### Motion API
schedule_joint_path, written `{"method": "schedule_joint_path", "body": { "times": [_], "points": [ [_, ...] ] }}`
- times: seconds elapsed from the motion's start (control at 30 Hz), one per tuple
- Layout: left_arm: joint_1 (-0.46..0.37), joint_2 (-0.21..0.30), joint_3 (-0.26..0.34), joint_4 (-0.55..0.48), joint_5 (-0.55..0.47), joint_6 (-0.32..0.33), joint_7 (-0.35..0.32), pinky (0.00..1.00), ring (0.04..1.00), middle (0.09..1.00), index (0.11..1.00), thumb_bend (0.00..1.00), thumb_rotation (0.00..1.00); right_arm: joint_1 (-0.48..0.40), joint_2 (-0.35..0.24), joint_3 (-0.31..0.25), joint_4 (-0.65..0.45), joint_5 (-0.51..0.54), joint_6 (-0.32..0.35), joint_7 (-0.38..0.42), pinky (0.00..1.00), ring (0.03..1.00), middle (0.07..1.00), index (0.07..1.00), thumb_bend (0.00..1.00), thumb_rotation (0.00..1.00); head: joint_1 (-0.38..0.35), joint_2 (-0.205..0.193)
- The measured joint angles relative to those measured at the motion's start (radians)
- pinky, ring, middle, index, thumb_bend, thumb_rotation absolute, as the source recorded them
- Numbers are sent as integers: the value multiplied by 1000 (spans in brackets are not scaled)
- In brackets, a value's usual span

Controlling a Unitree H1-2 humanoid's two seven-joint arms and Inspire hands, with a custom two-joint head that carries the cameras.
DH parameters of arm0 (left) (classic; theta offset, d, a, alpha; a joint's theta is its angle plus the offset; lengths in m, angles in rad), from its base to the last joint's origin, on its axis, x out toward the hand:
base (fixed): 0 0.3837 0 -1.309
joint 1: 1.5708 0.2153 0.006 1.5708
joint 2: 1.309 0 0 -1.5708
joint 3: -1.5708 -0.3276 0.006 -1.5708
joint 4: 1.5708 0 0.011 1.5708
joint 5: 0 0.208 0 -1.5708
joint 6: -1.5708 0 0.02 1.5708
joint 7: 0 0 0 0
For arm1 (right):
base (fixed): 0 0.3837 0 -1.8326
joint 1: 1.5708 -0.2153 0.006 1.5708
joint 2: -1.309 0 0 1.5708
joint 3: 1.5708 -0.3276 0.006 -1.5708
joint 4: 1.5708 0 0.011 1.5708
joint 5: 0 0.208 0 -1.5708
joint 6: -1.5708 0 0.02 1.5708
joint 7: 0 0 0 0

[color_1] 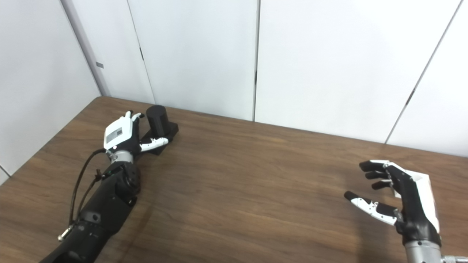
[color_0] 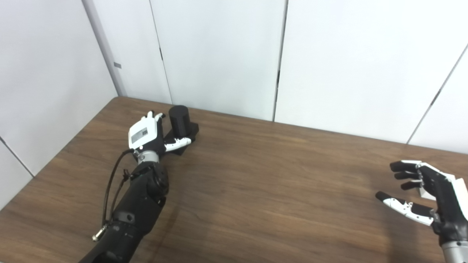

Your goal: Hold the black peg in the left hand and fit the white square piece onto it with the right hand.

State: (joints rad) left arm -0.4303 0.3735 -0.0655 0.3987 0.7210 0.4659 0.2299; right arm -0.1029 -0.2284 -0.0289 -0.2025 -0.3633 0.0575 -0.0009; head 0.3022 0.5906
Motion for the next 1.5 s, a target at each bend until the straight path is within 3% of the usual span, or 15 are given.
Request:
{"method": "schedule_joint_path", "body": {
  "times": [0.3, 0.7, 0.93, 1.23, 1.37, 1.5],
  "points": [
    [0, -6, -4, 25, 6, 0, 0, 862, 975, 999, 878, 1000, 615, 2, -12, 0, 0, -11, 7, 3, 525, 639, 648, 491, 500, 114, 0, 6],
    [3, -5, -34, 24, 22, 0, -22, 812, 960, 960, 703, 971, 534, 3, -12, 0, -1, -7, 12, 4, 526, 647, 650, 491, 500, 114, 5, 21],
    [3, -9, 15, 6, 113, -1, -138, 820, 945, 938, 625, 916, 394, 3, -12, 0, -2, -2, 13, 4, 513, 644, 651, 490, 500, 114, 8, 25],
    [-6, -35, 78, -33, 268, -1, -297, 787, 912, 907, 616, 843, 297, 3, -14, 0, -2, -2, 13, 6, 510, 640, 648, 490, 500, 114, 9, 35],
    [-6, -28, 73, -60, 287, -1, -360, 751, 900, 887, 628, 824, 270, 3, -14, 0, -2, -1, 13, 6, 504, 633, 645, 490, 500, 113, 9, 37],
    [-2, 9, 30, -91, 250, -4, -391, 709, 876, 858, 561, 835, 206, 3, -14, 0, -2, 3, 13, 6, 506, 635, 650, 490, 500, 113, 6, 40]
  ]
}}
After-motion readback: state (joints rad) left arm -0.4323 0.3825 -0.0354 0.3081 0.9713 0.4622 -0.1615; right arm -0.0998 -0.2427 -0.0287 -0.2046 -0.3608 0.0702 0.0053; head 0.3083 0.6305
